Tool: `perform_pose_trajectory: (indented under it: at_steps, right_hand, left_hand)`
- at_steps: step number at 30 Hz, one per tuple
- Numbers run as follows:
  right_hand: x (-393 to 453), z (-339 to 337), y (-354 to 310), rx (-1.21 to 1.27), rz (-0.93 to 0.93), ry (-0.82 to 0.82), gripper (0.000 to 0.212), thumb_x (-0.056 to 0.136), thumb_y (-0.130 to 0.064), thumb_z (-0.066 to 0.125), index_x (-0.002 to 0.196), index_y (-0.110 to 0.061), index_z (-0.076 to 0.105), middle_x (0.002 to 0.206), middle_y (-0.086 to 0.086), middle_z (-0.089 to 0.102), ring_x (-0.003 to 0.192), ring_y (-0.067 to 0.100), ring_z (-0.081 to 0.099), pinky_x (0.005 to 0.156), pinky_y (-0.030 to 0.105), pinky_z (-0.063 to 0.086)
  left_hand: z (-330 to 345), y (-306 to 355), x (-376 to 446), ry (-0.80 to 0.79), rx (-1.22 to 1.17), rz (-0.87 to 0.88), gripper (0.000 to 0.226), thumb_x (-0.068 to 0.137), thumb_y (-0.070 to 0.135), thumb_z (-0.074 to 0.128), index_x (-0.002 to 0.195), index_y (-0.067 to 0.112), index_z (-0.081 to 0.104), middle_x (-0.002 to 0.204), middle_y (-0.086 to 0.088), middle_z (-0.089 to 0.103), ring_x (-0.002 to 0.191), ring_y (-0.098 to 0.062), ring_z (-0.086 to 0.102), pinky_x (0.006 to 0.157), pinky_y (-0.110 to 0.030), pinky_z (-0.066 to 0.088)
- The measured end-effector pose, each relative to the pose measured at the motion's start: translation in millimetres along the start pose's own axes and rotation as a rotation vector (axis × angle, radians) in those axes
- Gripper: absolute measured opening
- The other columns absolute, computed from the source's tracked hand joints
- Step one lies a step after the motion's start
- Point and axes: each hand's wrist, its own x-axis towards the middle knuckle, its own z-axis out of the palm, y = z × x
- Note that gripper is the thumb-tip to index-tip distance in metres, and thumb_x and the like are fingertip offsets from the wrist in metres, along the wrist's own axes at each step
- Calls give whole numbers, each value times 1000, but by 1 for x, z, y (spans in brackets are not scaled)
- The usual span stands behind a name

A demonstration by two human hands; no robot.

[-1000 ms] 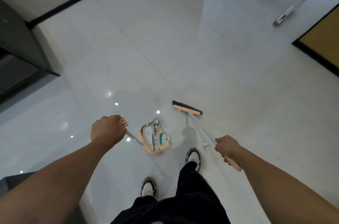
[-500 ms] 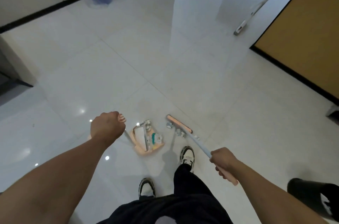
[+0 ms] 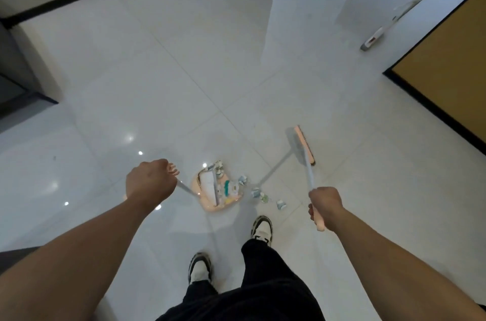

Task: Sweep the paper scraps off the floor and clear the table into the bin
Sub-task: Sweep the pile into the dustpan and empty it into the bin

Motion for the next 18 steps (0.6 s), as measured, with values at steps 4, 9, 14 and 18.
perform_pose_trajectory:
  at_steps: [4, 9, 14, 18]
  right_hand:
    - [54, -4, -27, -9, 26, -12, 11, 90, -2, 55, 80, 3, 57, 62, 16, 55, 49, 24, 51, 56, 34, 42]
    - [93, 11, -54, -112, 15, -87, 12, 88, 1, 60, 77, 3, 57, 65, 18, 58, 50, 27, 55, 56, 35, 46]
    - [103, 43, -81, -273, -95, -135, 17, 87, 2, 57, 71, 0, 53, 65, 18, 60, 46, 25, 59, 48, 28, 44]
    - [107, 60, -93, -373, -174, -167, 11, 87, 1, 58, 76, 0, 58, 76, 19, 62, 44, 25, 60, 46, 26, 46]
  left_hand:
    - [18, 23, -6, -24, 49, -28, 13, 81, 35, 44, 72, 26, 49, 64, 2, 55, 59, -25, 52, 54, -29, 35]
    - [15, 45, 7, -56, 117, -52, 9, 78, 33, 51, 74, 25, 49, 58, 5, 48, 51, -21, 47, 51, -27, 33]
    - [16, 38, 14, -61, 150, -88, 11, 80, 34, 50, 72, 27, 46, 57, 6, 48, 49, -20, 45, 49, -26, 33]
    - [19, 34, 9, -45, 147, -102, 14, 81, 39, 48, 73, 28, 45, 55, 7, 47, 48, -20, 45, 49, -25, 32]
